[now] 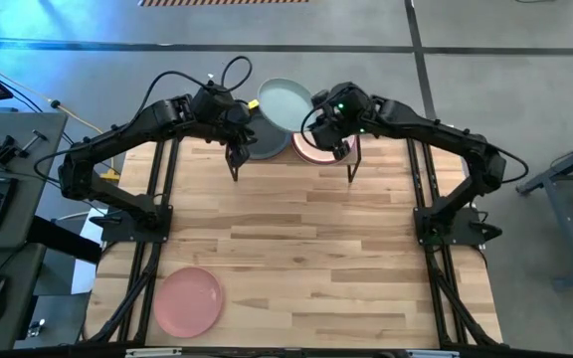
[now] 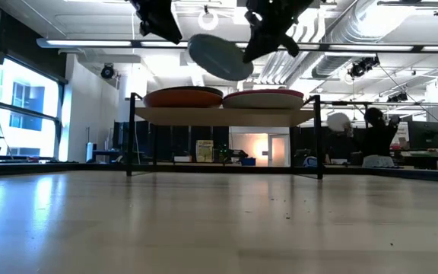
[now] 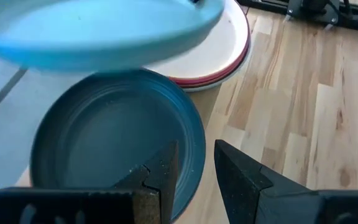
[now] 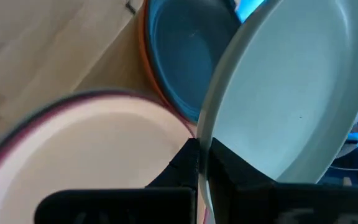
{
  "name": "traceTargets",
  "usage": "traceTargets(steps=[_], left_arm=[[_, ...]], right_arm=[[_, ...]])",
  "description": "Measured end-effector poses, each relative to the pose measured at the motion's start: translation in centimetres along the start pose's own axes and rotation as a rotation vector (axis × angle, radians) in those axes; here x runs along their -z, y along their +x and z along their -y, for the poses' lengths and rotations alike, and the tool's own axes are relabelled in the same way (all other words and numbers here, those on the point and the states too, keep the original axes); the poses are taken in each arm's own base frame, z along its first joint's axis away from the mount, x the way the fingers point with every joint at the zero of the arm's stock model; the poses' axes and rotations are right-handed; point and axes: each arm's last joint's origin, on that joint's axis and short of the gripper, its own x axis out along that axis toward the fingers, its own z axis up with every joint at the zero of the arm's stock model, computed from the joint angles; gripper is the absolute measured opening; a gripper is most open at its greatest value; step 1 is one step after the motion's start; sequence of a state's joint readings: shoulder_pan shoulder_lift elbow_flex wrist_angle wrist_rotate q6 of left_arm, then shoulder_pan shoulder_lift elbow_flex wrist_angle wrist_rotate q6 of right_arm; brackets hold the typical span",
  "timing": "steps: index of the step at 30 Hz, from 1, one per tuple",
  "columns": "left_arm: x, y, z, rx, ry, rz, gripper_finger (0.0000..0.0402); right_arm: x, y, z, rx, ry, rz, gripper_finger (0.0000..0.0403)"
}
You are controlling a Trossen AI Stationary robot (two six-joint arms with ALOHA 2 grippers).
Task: Place and stack plates onto a shelf
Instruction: Stack the light blue plate on top of the black plate on the shelf
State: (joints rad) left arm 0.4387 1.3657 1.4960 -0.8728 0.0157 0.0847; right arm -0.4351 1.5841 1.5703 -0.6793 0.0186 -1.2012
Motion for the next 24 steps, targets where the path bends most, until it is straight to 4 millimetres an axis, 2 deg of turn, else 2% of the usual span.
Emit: traceTargets(steps=[11, 24], left_arm=[[0.0, -0.8, -0.1, -0.049, 0.119, 0.017, 0.0097], [0.1, -0.9, -0.7, -0.273, 0.451, -0.063, 0.0097]], right_arm=[[-0.8, 2.9, -0.6, -0.008, -0.193, -0.055, 0.0000], [-1.3, 3.2, -0.1, 0.060, -0.318, -0.044, 0.0000]])
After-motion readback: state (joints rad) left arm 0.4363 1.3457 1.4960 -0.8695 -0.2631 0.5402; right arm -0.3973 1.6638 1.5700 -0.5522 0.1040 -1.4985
